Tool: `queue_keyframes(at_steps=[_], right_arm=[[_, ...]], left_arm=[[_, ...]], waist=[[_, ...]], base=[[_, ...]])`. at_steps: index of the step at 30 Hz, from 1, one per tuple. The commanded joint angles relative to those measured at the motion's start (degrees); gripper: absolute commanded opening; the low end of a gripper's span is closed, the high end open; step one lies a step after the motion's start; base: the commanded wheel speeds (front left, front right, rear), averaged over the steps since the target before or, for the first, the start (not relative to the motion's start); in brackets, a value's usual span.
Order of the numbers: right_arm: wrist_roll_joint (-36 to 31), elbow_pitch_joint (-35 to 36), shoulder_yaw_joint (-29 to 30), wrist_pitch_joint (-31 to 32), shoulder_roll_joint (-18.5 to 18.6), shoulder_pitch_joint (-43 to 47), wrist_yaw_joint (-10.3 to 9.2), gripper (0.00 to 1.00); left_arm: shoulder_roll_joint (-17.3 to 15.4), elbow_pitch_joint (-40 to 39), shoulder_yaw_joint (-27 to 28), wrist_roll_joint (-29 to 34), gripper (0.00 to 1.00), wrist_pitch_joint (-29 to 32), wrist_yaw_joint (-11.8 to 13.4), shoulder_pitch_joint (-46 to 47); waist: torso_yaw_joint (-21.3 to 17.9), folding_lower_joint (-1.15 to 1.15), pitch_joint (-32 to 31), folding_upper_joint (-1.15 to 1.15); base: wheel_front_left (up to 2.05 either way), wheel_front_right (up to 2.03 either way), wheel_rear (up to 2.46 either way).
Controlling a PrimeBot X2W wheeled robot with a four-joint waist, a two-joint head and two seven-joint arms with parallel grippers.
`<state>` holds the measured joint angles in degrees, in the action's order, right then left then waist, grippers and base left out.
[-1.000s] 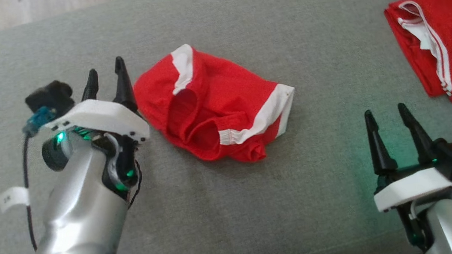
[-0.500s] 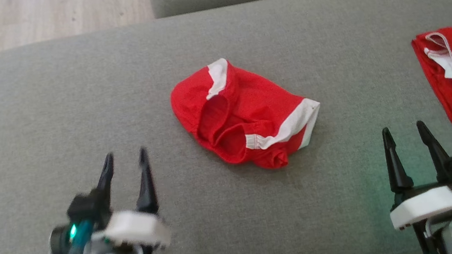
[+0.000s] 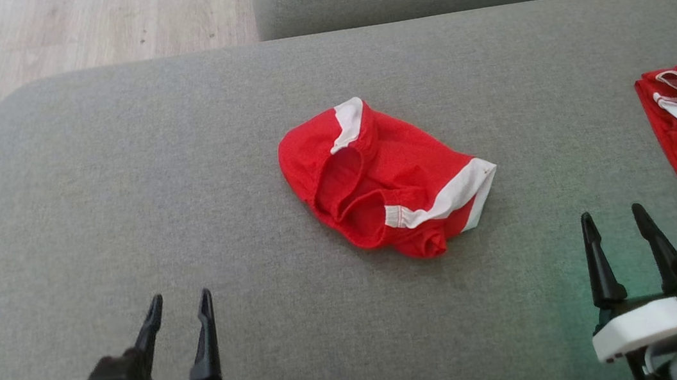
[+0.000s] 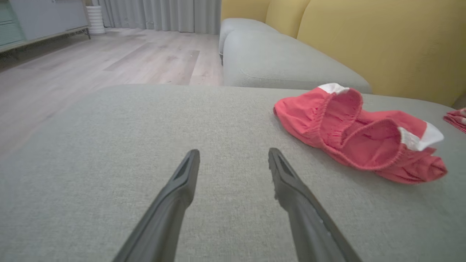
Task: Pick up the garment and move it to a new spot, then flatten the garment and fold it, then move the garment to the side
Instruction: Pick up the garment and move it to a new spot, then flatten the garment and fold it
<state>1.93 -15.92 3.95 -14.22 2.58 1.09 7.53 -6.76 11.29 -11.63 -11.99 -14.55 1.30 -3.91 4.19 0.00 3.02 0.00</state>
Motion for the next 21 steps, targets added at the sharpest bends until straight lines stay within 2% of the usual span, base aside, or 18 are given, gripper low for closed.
queue_keyframes(at_steps=[1,8,12,17,18,21], right_arm=[[-0.2,1.5,-1.5,-0.8,0.3,-0.8,-0.04,1.00],[0.2,1.1,-1.8,-0.8,0.3,-0.9,-0.04,1.00],[0.3,1.1,-2.0,-0.8,0.3,-1.2,-0.04,1.00],[0.3,1.2,-2.5,-0.8,0.3,-2.0,-0.04,1.00],[0.4,1.3,-2.7,-0.8,0.3,-2.3,-0.04,1.00],[0.6,1.4,-3.0,-0.8,0.3,-2.7,-0.04,1.00]], left_arm=[[0.0,-1.4,2.7,0.9,1.00,-0.4,-0.4,1.1],[2.1,-0.9,5.8,2.8,1.00,-0.4,-2.7,1.0],[3.2,-1.4,4.9,2.7,1.00,-0.4,-4.3,2.4],[3.8,-0.6,-2.6,-0.5,1.00,-0.4,-6.4,6.7],[3.8,0.4,-7.3,-3.6,1.00,-0.3,-6.5,9.2],[3.9,2.2,-14.0,-9.3,1.00,1.7,-5.8,13.2]], waist=[[-0.1,0.00,0.0,0.00],[-1.2,0.00,-0.1,0.00],[-2.0,0.00,0.3,0.00],[-3.6,0.00,1.1,0.00],[-4.4,0.00,1.5,0.00],[-5.6,0.00,2.2,0.00]], base=[[0.00,0.00,0.00],[0.00,0.00,0.00],[0.00,0.00,0.00],[0.00,0.00,0.00],[0.00,0.00,0.00],[0.00,0.00,0.00]])
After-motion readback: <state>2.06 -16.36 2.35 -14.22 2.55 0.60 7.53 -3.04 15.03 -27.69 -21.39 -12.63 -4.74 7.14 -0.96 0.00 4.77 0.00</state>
